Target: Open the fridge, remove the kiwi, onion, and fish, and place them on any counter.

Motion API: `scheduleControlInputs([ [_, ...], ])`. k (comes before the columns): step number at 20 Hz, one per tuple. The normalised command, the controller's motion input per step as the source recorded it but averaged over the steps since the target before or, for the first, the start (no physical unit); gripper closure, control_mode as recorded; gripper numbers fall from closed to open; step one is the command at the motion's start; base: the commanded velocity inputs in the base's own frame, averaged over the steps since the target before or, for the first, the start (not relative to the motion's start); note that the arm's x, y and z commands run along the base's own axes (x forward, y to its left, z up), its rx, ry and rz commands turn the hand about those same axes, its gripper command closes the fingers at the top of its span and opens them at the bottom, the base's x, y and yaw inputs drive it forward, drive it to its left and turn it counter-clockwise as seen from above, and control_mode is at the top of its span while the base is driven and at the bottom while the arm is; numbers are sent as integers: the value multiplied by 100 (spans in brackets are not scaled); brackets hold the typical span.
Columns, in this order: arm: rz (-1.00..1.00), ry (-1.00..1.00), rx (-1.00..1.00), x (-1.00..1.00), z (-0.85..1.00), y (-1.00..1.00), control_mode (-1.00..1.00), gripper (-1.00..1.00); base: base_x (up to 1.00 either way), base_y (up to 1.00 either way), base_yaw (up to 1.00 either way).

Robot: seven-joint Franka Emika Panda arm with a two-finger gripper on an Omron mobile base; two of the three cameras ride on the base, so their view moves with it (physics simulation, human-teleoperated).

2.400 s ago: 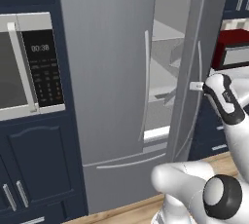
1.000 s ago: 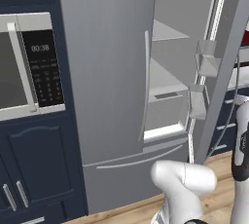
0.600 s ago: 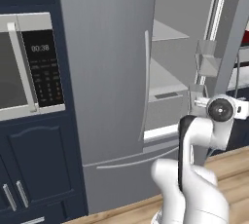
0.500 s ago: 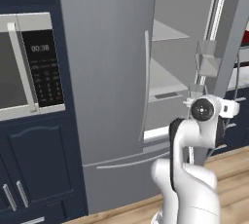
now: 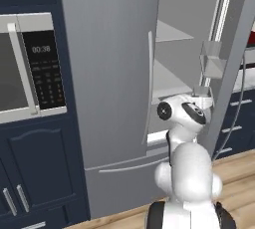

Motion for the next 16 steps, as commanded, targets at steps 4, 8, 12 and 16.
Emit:
scheduleControlInputs([
  [4, -1, 16, -7, 90, -16, -89, -100, -100, 0, 0, 0],
  [8, -2, 17, -5, 45, -8, -100, -100, -100, 0, 0, 0],
  [12, -3, 12, 0, 26, -27, -100, -100, -100, 0, 0, 0],
  [16, -1, -12, 15, -84, -9, -100, -100, -100, 0, 0, 0],
])
